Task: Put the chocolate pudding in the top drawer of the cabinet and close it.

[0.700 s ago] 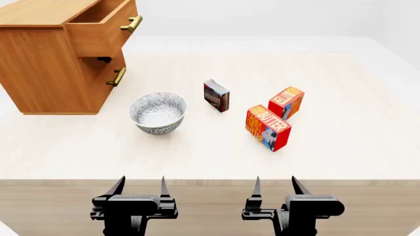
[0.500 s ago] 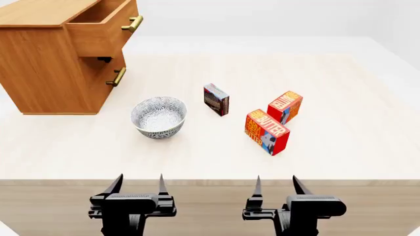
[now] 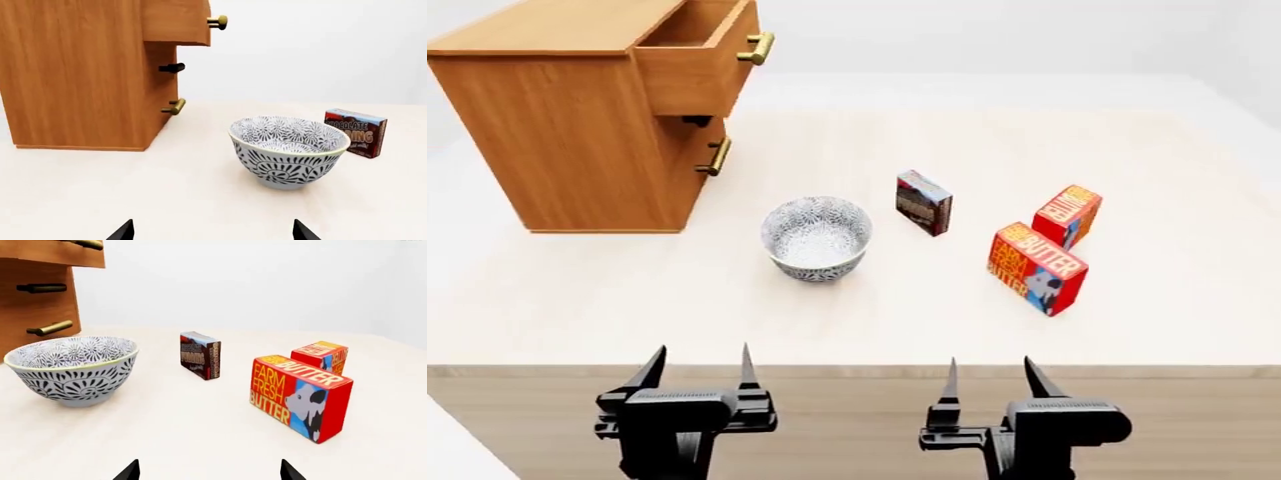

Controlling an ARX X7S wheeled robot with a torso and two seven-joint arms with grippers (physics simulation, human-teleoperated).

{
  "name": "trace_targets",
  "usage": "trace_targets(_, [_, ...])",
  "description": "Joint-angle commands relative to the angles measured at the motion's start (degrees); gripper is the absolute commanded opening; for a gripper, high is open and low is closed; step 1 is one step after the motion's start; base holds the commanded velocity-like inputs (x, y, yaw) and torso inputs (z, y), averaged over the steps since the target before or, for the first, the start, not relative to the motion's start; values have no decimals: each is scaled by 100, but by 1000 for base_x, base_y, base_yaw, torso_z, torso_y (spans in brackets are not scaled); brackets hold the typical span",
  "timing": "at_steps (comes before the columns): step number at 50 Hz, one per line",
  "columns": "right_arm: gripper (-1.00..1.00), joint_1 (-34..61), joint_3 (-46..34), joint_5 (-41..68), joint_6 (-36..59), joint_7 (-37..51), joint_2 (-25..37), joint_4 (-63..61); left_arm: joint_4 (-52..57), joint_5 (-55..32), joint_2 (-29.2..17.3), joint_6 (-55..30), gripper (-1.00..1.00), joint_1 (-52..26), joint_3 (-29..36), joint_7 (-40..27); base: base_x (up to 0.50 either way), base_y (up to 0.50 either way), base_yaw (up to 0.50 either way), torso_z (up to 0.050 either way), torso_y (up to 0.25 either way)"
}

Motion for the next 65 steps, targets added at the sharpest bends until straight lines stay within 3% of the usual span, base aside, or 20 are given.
trace_targets(1, [100, 9, -153, 10, 83, 124, 65, -96, 28, -84, -120, 91, 100, 27, 74, -85, 0, 500, 0, 0, 0])
trace_targets(26, [100, 133, -427, 50, 197, 367, 176, -261, 45, -203, -361, 286, 100, -80, 125, -227, 0, 500, 0, 0, 0])
trace_targets(31, [100, 195, -389, 55, 537, 503, 209, -530, 45, -78, -454, 442, 100, -191, 183, -223, 0, 0, 0, 0, 0])
trace_targets(38, [100, 403, -259, 335, 1422, 556, 294, -1186, 241, 43, -745, 164, 100, -770, 270, -47, 0, 0, 0, 0, 0])
trace_targets(42, [100, 576, -286, 378, 1700, 465, 434, -1595, 517, -182, -958, -451, 100, -1076, 326, 254, 0, 0, 0, 0, 0])
trace_targets(50, [100, 1251, -14, 1492, 3475, -11, 841, -2702, 1059, -701, -1253, -1933, 100, -1850, 295, 580, 0, 0, 0, 0, 0])
trace_targets(54, [100, 1788, -87, 1695, 4444, -104, 1147, -2980, 1181, -830, -1397, -2428, 100, -2342, 308, 701, 0, 0, 0, 0, 0])
trace_targets(65, [100, 2989, 526, 2602, 6198, -115, 1248, -3284, 1141, -1184, -1581, -3399, 100, -3501, 259, 924, 0, 0, 0, 0, 0])
